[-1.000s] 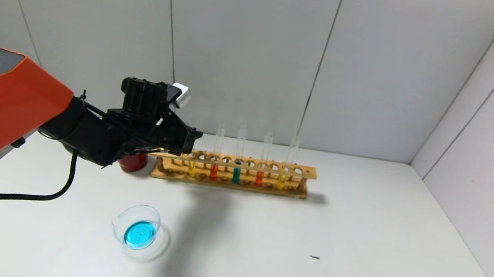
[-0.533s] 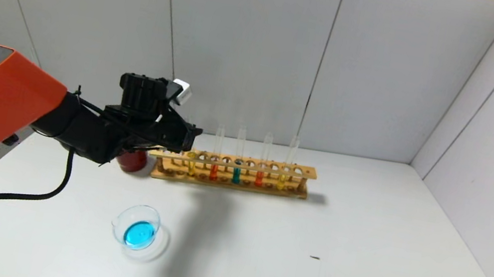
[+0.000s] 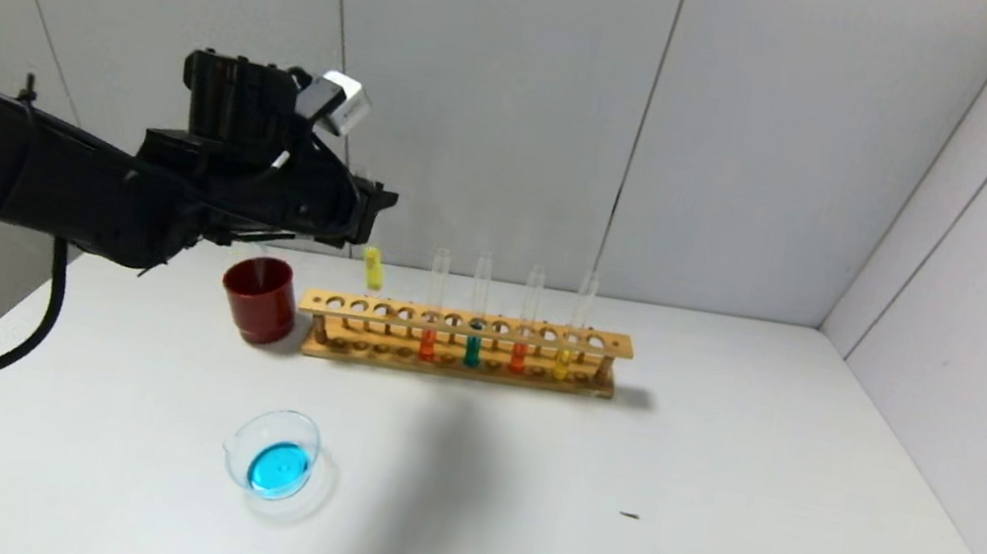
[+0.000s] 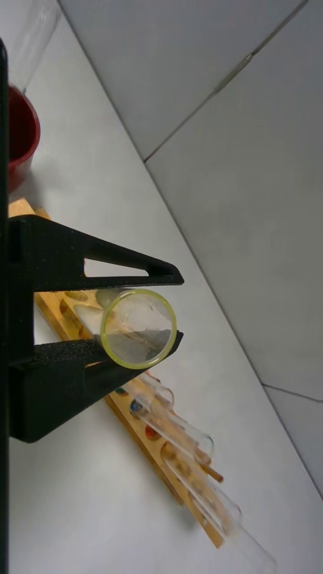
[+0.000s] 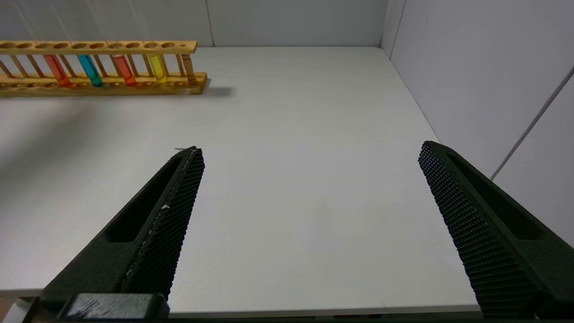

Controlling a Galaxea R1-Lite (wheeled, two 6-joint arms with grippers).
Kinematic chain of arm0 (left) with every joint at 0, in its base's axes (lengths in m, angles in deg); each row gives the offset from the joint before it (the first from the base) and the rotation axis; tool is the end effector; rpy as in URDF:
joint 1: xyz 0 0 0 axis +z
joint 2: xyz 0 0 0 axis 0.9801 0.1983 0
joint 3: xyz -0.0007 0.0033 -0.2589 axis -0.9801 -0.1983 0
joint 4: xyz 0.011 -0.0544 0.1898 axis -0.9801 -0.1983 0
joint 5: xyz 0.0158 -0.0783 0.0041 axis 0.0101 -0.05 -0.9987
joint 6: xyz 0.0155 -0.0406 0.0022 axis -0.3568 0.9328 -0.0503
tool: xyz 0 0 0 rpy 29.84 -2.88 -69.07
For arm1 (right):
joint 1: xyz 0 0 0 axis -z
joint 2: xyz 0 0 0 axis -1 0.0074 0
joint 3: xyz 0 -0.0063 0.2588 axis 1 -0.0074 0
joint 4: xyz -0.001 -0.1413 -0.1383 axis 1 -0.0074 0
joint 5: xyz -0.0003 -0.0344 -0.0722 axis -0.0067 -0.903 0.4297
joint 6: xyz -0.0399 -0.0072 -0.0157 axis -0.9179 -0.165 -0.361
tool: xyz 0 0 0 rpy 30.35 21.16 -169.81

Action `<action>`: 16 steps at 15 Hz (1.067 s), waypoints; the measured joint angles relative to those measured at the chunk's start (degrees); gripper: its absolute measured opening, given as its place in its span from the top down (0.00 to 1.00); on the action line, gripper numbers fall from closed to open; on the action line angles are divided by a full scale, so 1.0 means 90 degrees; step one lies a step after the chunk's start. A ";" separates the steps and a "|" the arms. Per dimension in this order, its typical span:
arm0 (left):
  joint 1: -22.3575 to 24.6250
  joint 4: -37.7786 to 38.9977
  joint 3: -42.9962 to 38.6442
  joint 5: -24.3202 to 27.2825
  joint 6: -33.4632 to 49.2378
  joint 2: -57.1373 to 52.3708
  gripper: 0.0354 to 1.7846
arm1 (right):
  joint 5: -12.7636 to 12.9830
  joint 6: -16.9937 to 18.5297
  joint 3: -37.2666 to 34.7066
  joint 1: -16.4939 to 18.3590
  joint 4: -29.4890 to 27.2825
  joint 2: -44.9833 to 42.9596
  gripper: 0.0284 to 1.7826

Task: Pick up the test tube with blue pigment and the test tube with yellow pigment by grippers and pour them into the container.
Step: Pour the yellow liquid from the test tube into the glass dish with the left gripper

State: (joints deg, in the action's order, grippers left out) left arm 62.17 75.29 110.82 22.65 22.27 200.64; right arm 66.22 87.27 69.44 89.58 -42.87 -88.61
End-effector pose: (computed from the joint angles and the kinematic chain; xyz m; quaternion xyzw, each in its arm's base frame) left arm 0.3850 -0.1237 0.1616 0.0704 0.0830 -0.2603 0.9594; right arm 0.0473 0.0001 0.0748 0.0016 0.0023 0.0018 1.0000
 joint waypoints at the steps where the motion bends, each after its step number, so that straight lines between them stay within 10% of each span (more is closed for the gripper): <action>1: -0.0018 -0.0141 0.0011 0.0000 -0.0034 -0.0214 0.82 | 0.0000 -0.0003 0.0000 0.0000 0.0000 0.0000 0.02; 16: 0.1391 -0.0058 -0.2625 0.0073 -0.4796 -0.2491 0.82 | -0.0003 -0.0003 0.0000 0.0003 0.0003 0.0000 0.02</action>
State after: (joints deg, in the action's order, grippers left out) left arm 74.69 74.77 87.19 23.31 -20.89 178.22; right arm 66.19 87.24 69.44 89.60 -42.85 -88.61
